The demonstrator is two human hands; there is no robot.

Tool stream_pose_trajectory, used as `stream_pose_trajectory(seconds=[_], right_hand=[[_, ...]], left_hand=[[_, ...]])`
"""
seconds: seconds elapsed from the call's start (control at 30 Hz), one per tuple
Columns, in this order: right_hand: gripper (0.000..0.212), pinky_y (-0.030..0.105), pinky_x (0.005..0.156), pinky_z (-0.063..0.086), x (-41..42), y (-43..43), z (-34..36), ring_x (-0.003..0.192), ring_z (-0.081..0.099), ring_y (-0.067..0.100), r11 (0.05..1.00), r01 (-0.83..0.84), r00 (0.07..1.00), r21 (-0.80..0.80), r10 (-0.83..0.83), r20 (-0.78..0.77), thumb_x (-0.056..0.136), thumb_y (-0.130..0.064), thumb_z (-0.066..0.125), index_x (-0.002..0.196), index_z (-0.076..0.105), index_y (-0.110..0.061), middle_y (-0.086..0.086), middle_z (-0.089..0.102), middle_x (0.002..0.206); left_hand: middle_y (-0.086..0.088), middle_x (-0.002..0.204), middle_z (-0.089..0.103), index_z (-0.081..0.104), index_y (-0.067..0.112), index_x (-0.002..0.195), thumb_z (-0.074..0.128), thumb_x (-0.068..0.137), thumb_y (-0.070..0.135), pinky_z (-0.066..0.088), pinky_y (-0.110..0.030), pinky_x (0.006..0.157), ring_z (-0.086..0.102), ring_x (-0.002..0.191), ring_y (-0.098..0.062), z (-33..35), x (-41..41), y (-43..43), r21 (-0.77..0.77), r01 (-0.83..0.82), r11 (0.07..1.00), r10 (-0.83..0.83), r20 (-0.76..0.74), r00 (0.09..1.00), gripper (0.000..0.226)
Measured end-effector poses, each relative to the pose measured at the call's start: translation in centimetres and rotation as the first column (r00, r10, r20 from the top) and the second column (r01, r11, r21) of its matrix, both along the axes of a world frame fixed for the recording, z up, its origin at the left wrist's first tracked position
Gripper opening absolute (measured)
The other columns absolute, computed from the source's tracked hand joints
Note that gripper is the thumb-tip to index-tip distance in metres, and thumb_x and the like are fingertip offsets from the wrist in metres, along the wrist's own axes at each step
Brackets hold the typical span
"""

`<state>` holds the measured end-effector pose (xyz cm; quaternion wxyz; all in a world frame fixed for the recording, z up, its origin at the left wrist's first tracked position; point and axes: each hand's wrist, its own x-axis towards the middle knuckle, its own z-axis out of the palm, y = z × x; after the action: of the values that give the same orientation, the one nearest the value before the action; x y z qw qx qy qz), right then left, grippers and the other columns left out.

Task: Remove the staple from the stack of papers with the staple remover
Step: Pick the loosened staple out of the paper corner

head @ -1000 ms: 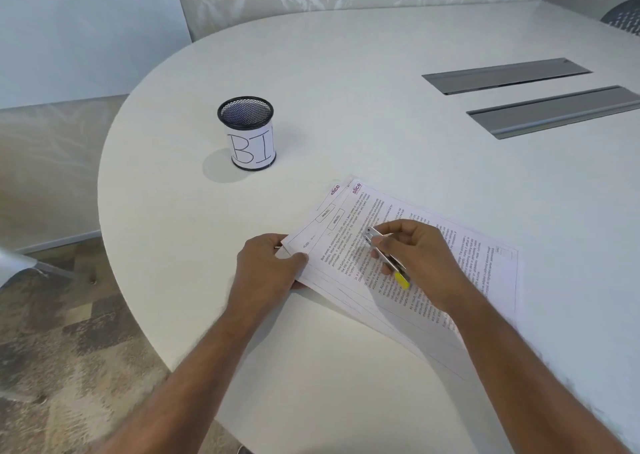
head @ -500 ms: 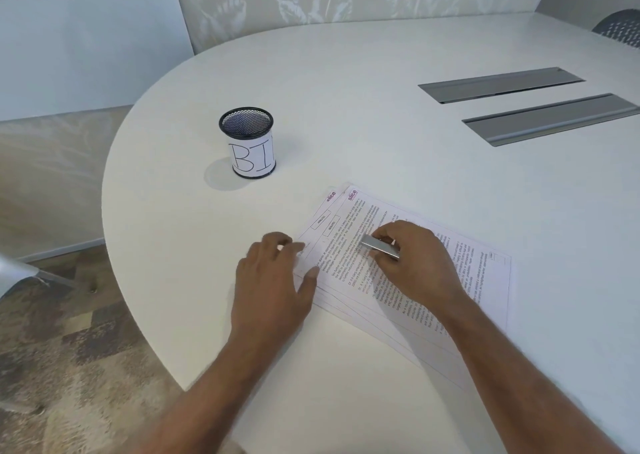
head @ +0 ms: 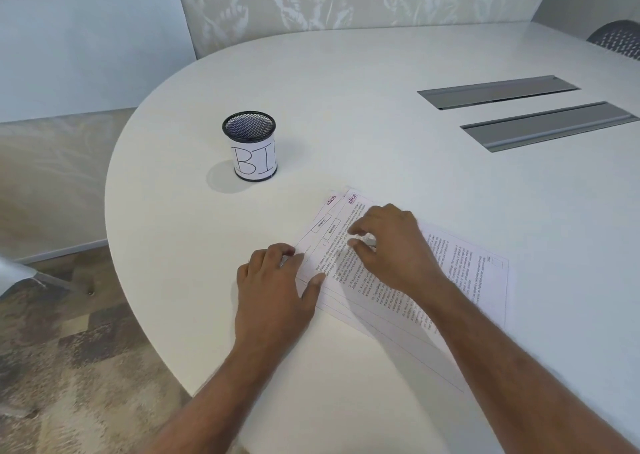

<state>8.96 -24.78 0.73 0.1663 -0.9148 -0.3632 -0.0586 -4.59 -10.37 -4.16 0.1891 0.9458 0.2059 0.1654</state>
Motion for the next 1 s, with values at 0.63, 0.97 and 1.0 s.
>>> stream_pose_trajectory(seconds=[0.63, 0.97, 1.0], right_hand=[[0.015, 0.047, 0.096, 0.026, 2.0, 5.6, -0.5, 0.084, 0.056, 0.012, 0.971, -0.052, 0.925, -0.232, -0.04, -0.377, 0.094, -0.014, 0.059, 0.088, 0.072, -0.01, -0.018, 0.067, 0.081], [0.017, 0.047, 0.097, 0.032, 0.5, 5.5, -1.4, 0.102, 0.054, 0.025, 0.951, -0.056, 0.986, -0.305, 0.005, -0.166, 0.092, -0.012, 0.049, 0.104, 0.061, -0.012, 0.005, 0.062, 0.106], [0.017, 0.047, 0.098, 0.032, 0.3, 5.4, -1.4, 0.103, 0.055, 0.025, 0.95, -0.066, 0.988, -0.306, 0.019, -0.153, 0.093, -0.013, 0.049, 0.106, 0.06, -0.012, 0.005, 0.062, 0.106]], left_hand=[[0.003, 0.12, 0.068, 0.077, 0.019, 0.114, 0.072, 0.086, 0.046, 0.041, -0.041, 0.094, 0.059, 0.112, -0.027, -0.6, -0.2, 0.5, -0.079, -0.011, 0.997, 0.014, 0.037, 0.999, 0.039], [0.003, 0.121, 0.068, 0.076, 0.019, 0.116, 0.071, 0.086, 0.046, 0.039, -0.038, 0.095, 0.059, 0.113, -0.026, -0.7, -0.2, 0.5, -0.098, -0.007, 0.995, 0.011, 0.047, 0.999, 0.041], [0.003, 0.121, 0.068, 0.076, 0.019, 0.116, 0.071, 0.086, 0.046, 0.038, -0.038, 0.095, 0.058, 0.113, -0.026, -0.7, -0.2, 0.6, -0.101, -0.006, 0.995, 0.011, 0.047, 0.999, 0.041]])
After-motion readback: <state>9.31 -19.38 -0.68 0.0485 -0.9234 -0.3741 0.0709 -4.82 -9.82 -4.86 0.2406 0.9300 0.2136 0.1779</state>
